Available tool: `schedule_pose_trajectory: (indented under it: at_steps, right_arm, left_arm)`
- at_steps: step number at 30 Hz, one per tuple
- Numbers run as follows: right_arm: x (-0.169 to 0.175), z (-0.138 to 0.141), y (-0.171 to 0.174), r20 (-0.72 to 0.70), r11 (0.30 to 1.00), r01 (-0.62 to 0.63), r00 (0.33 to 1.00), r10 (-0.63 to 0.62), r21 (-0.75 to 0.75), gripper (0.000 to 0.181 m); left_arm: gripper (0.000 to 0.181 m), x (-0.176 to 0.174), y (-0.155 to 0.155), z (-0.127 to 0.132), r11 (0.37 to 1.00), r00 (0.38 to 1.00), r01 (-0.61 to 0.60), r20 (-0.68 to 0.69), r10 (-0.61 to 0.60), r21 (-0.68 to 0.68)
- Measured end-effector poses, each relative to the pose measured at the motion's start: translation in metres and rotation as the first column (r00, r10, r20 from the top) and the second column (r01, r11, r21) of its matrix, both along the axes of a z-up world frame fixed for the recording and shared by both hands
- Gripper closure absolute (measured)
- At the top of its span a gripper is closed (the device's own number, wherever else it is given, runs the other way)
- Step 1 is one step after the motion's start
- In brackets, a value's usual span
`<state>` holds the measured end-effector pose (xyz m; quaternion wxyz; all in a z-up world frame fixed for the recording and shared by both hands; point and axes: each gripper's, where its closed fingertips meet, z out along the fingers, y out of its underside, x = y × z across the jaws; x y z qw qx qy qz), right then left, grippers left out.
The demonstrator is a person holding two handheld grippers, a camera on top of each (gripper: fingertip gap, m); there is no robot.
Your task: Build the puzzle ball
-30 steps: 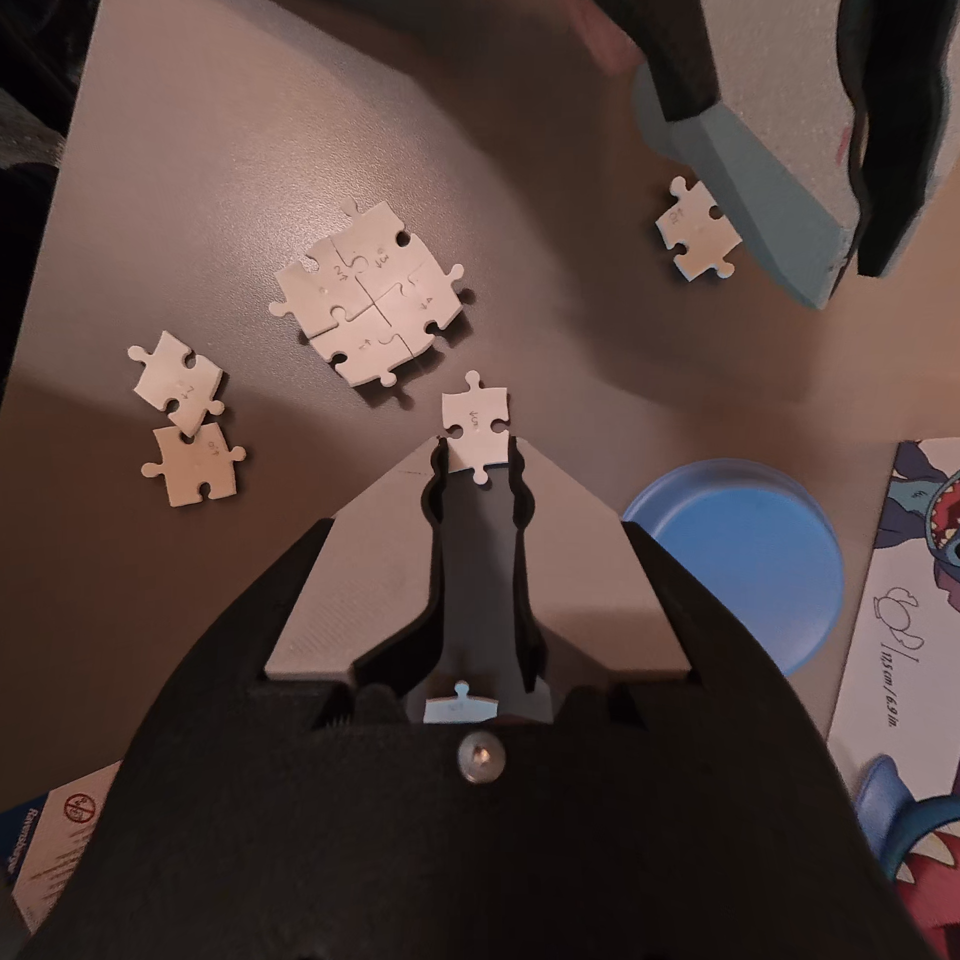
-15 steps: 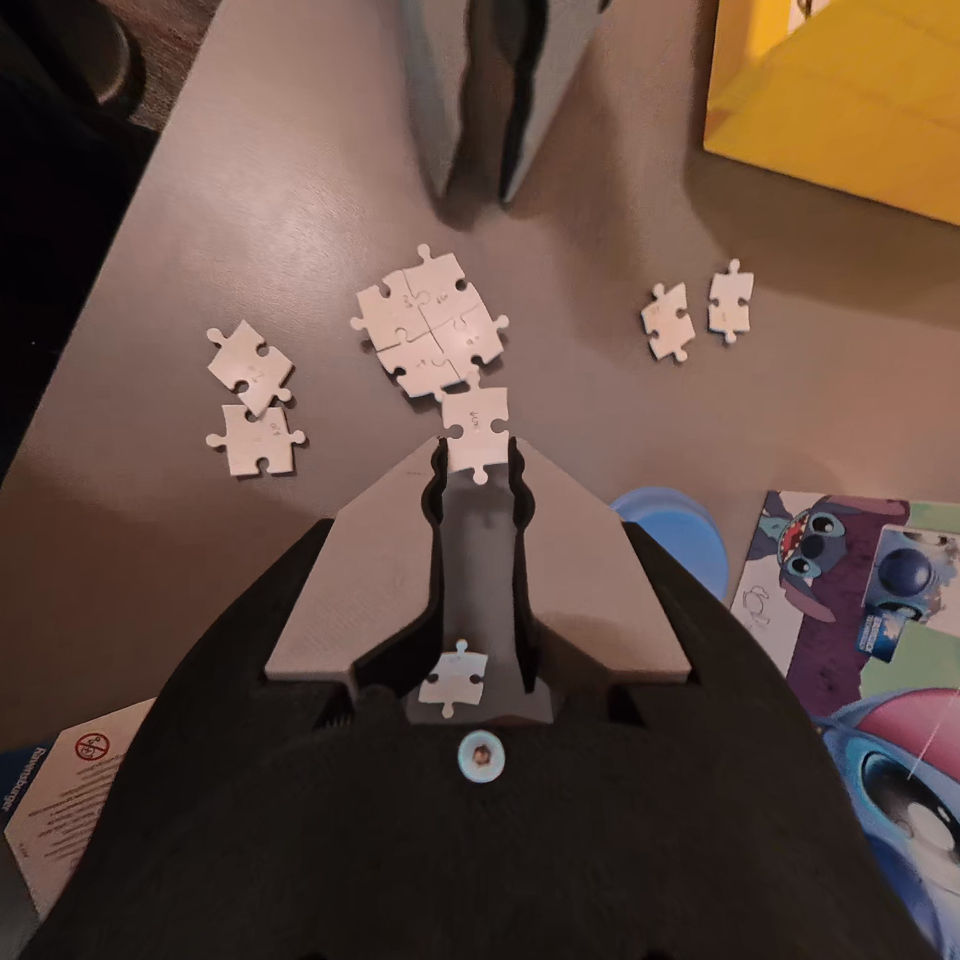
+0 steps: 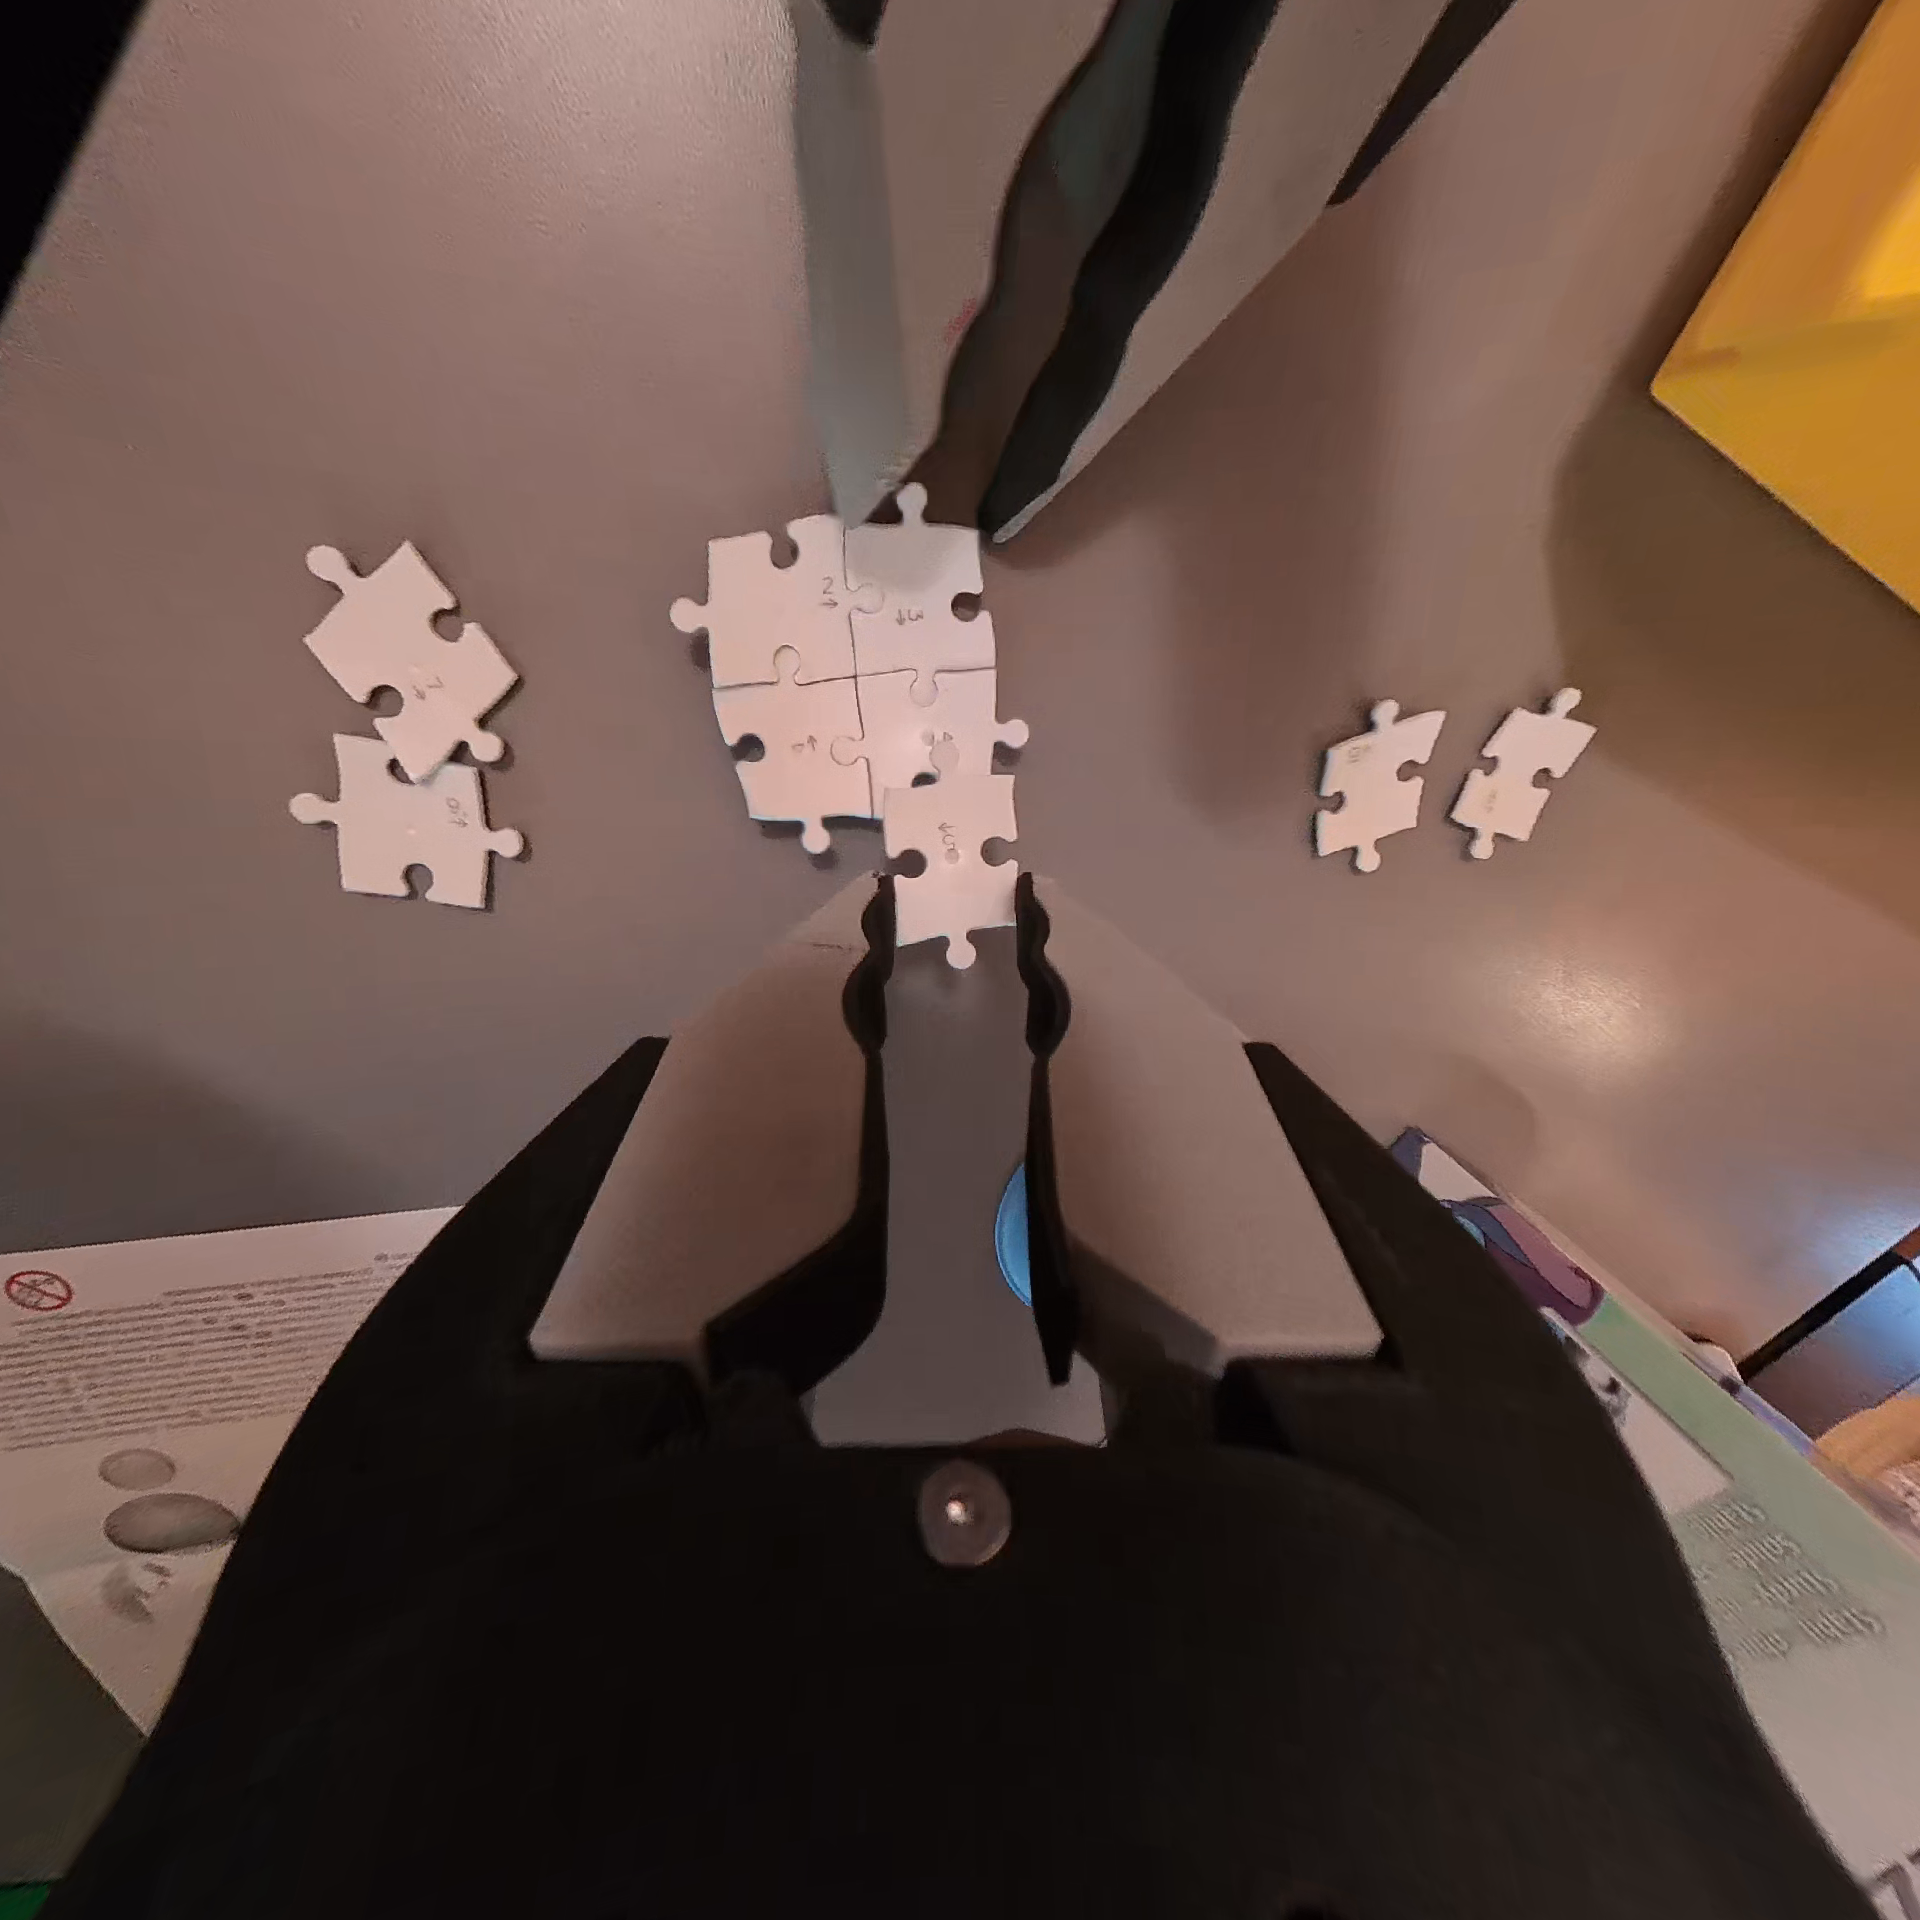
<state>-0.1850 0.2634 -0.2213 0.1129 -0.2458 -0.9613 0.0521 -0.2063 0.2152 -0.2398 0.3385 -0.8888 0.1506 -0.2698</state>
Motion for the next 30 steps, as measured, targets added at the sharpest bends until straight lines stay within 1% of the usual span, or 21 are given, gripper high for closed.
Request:
schedule_pose_trajectory:
  at_steps: [2, 5, 10, 20, 30]
  right_arm:
    - [0.001, -0.004, -0.001, 0.006, 1.0, 0.002, 1.0, -0.002, 0.005, 0.161]
    - [0.004, -0.006, -0.001, -0.001, 1.0, 0.009, 1.0, -0.009, 0.007, 0.161]
    - [0.01, -0.011, 0.006, 0.001, 0.998, 0.037, 0.999, -0.037, 0.042, 0.161]
    - [0.009, -0.012, 0.008, 0.021, 0.994, 0.059, 0.998, -0.061, 0.093, 0.161]
    - [0.011, -0.012, 0.005, 0.043, 0.994, 0.062, 0.997, -0.066, 0.094, 0.161]
  left_arm:
    - [0.162, -0.004, 0.004, -0.001, 1.0, 1.0, -0.008, 0.01, 0.008, 0.0]
    - [0.161, -0.005, 0.006, -0.001, 1.0, 1.0, -0.003, 0.028, 0.003, -0.002]
    - [0.16, -0.006, 0.006, -0.001, 1.0, 1.0, 0.006, 0.02, -0.006, 0.008]
    - [0.156, -0.006, 0.008, 0.0, 1.0, 1.0, -0.005, 0.017, 0.004, 0.022]
    - [0.155, -0.005, 0.006, 0.002, 1.0, 1.0, -0.007, 0.024, 0.007, 0.03]
